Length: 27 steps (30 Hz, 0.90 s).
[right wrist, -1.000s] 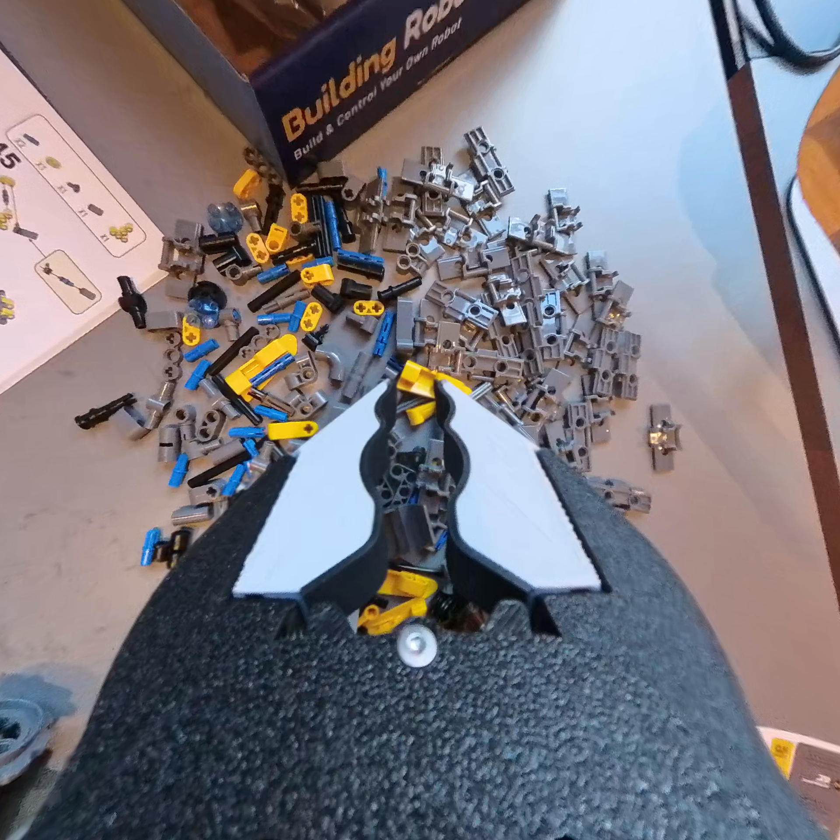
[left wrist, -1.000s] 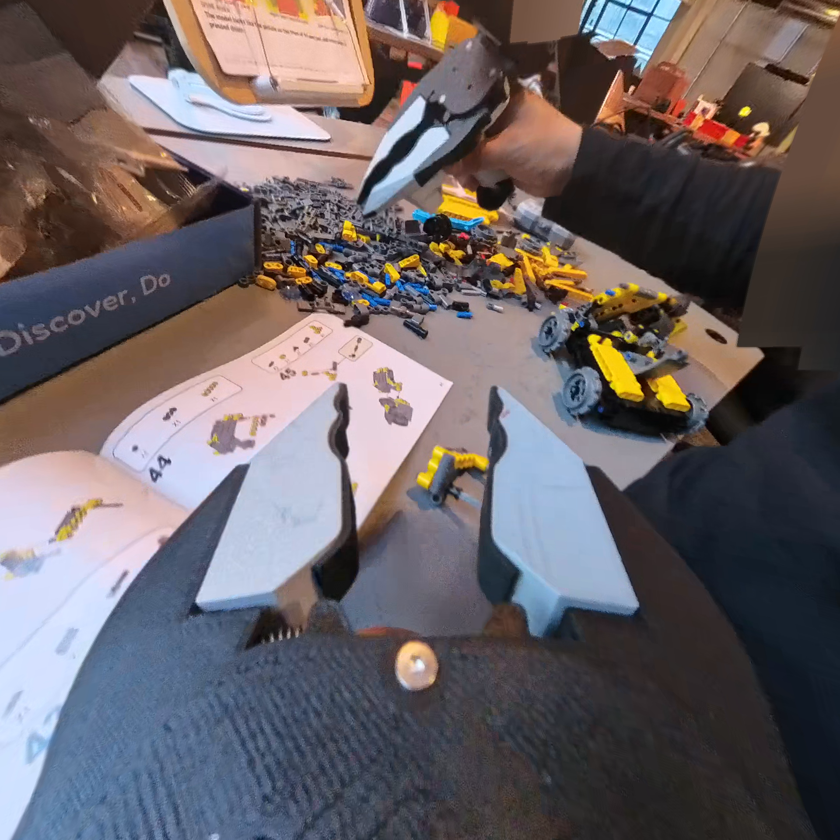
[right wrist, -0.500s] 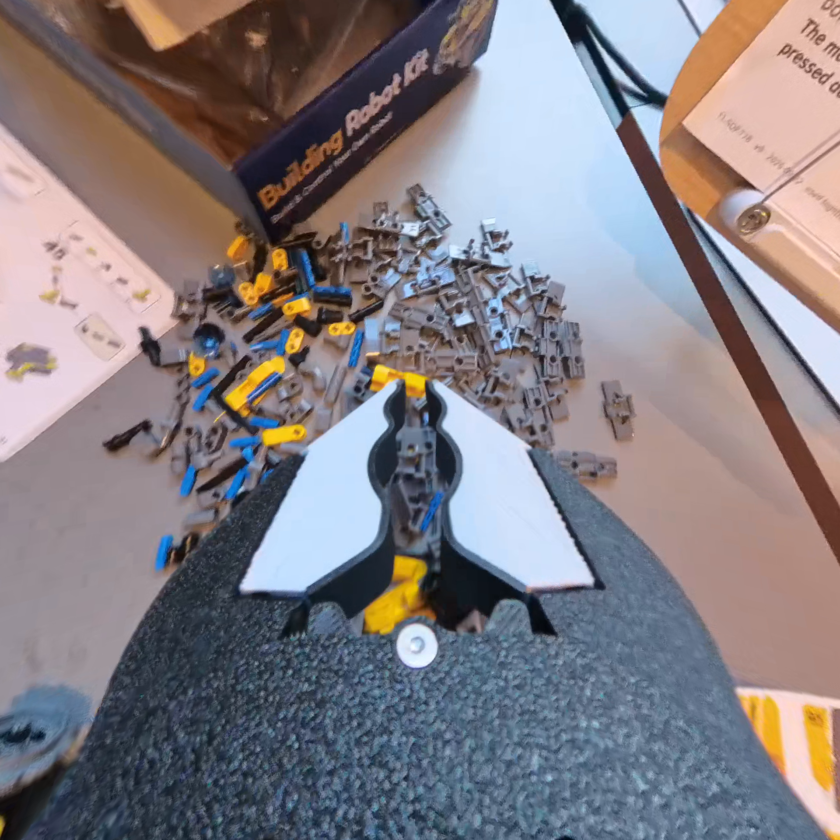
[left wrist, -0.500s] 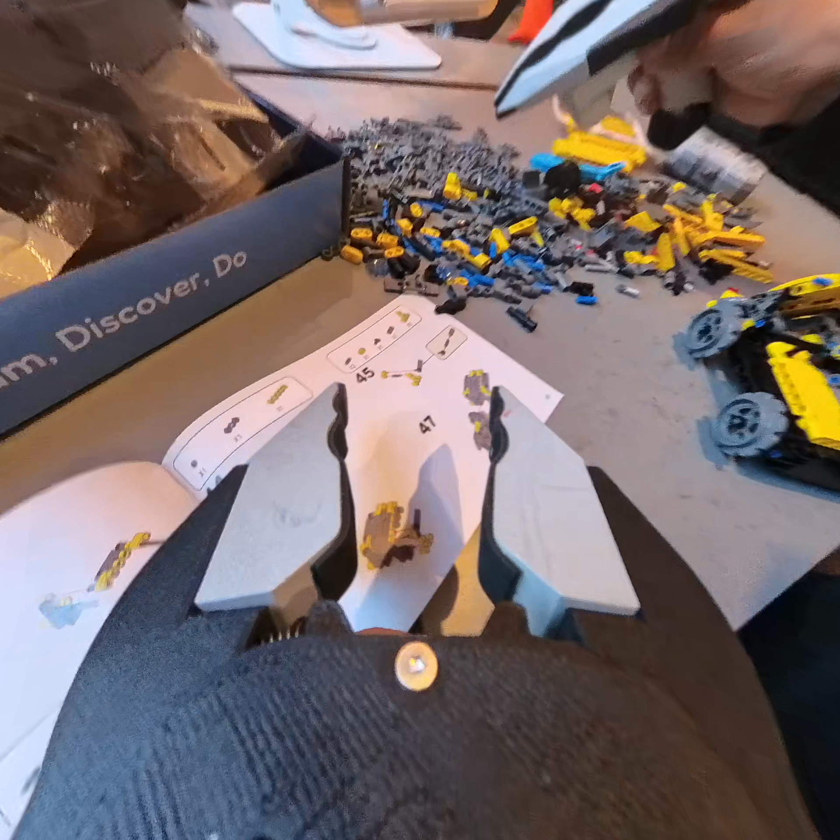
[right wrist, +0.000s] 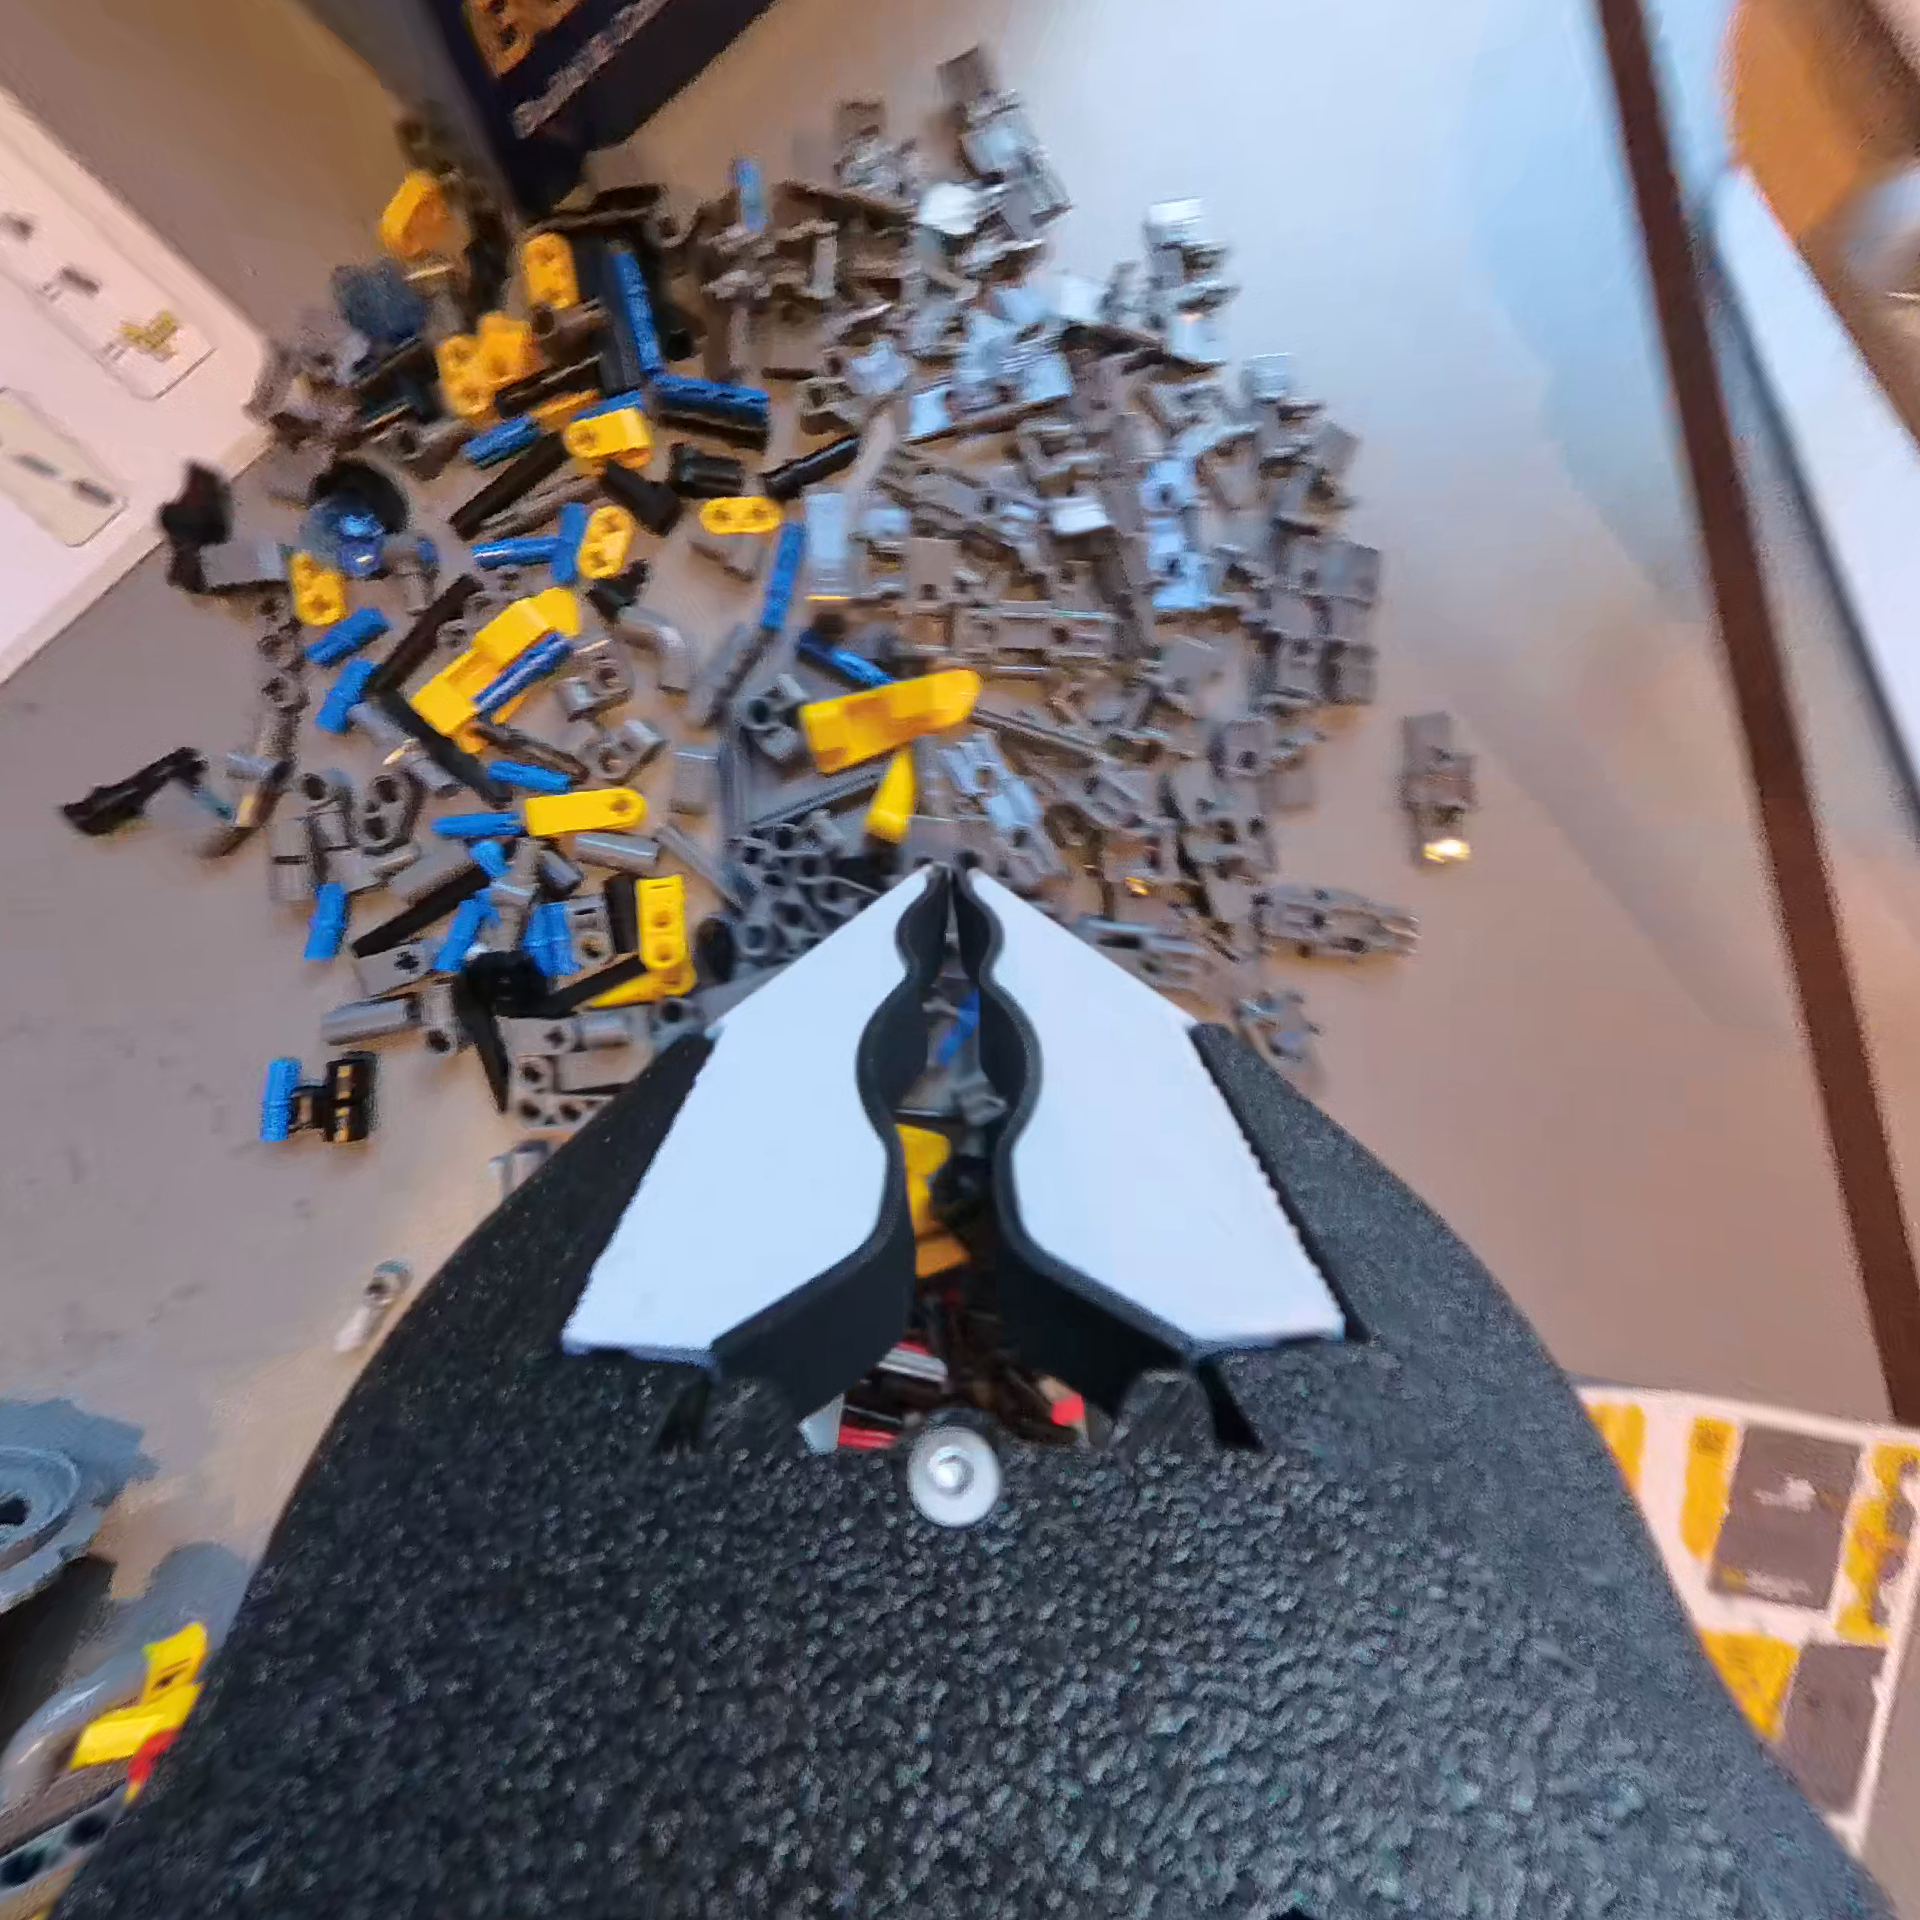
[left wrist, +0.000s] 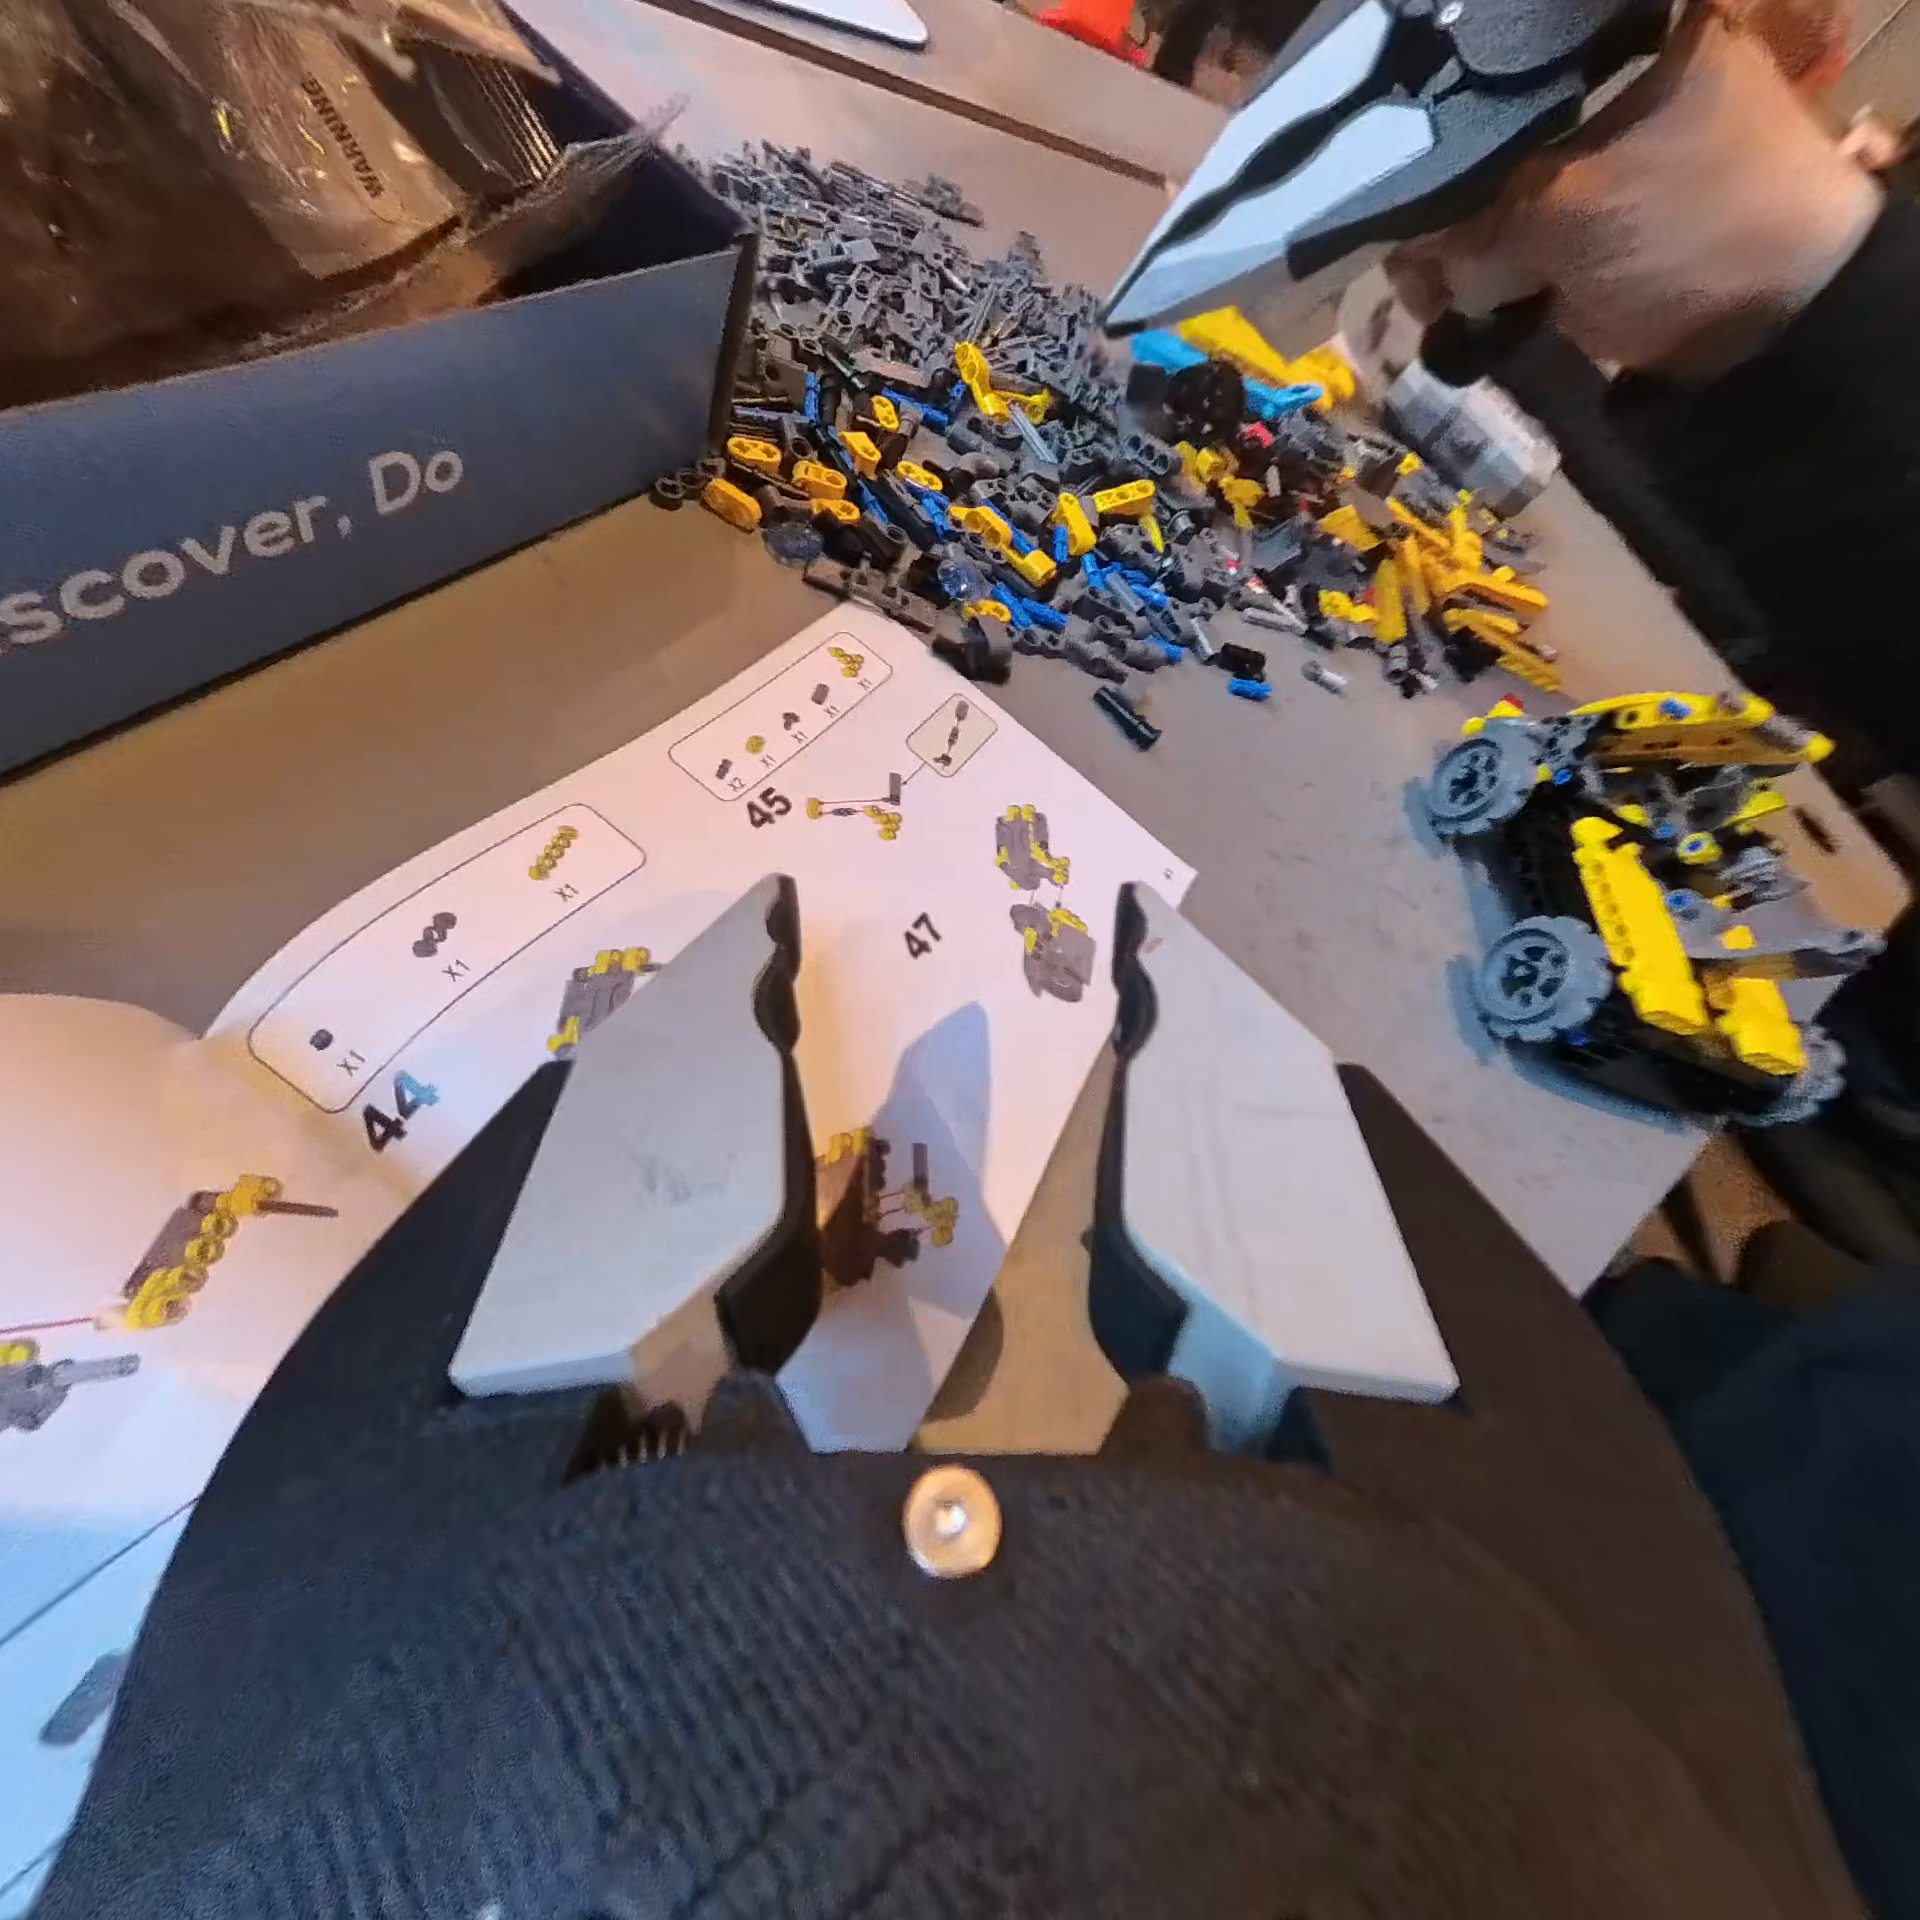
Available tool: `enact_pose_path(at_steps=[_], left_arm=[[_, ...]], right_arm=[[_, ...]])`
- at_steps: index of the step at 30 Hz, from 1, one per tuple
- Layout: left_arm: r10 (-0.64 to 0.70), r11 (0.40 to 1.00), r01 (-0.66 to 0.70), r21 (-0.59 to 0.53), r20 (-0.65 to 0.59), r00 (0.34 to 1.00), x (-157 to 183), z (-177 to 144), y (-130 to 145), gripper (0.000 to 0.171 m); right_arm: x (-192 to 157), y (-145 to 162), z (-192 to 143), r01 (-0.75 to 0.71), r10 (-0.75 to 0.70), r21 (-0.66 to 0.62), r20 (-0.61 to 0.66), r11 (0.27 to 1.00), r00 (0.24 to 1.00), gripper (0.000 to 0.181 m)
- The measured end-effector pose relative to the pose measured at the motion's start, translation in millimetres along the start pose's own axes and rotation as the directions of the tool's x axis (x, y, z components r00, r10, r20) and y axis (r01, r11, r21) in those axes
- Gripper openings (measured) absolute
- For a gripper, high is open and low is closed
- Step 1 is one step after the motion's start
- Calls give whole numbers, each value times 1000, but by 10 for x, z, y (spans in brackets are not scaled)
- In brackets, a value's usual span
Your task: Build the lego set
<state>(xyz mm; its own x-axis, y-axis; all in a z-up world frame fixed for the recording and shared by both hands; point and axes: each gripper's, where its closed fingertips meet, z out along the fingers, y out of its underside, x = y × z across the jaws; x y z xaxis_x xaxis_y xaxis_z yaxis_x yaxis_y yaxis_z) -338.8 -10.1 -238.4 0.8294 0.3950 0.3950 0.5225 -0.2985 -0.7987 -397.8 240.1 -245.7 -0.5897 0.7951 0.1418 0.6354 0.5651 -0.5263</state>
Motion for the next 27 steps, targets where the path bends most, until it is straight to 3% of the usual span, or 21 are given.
enact_pose_path(at_steps=[3, 7, 11, 15, 20, 24, 27], left_arm=[[-45, 997, 48, 55, -43, 998, 11, -32, -74, 56], [-17, 993, 23, 116, -58, 998, 62, -96, -139, 55], [16, 991, -1, 136, -104, 994, 146, -125, -155, 54], [12, 992, 8, 125, -155, 988, 195, -122, -145, 52], [-31, 985, 64, 158, -203, 979, 183, -173, -195, 51], [-39, 982, 76, 174, -206, 978, 173, -182, -218, 49], [-23, 983, 59, 177, -203, 979, 190, -182, -216, 49]], right_arm=[[287, 65, -68, -77, 78, 13, -61, 997, 995, 5], [108, 158, 81, -187, 190, -40, 104, 982, 976, 27], [-20, 228, 190, -196, 206, -78, 159, 978, 966, 15], [41, 383, 88, -189, 210, -150, 144, 971, 967, 15], [105, 344, -41, -191, 213, -160, 135, 968, 968, 15], [73, 231, 20, -118, 142, -156, 156, 981, 977, 27], [19, 397, 72, -9, 58, -273, 172, 962, 983, 28]])
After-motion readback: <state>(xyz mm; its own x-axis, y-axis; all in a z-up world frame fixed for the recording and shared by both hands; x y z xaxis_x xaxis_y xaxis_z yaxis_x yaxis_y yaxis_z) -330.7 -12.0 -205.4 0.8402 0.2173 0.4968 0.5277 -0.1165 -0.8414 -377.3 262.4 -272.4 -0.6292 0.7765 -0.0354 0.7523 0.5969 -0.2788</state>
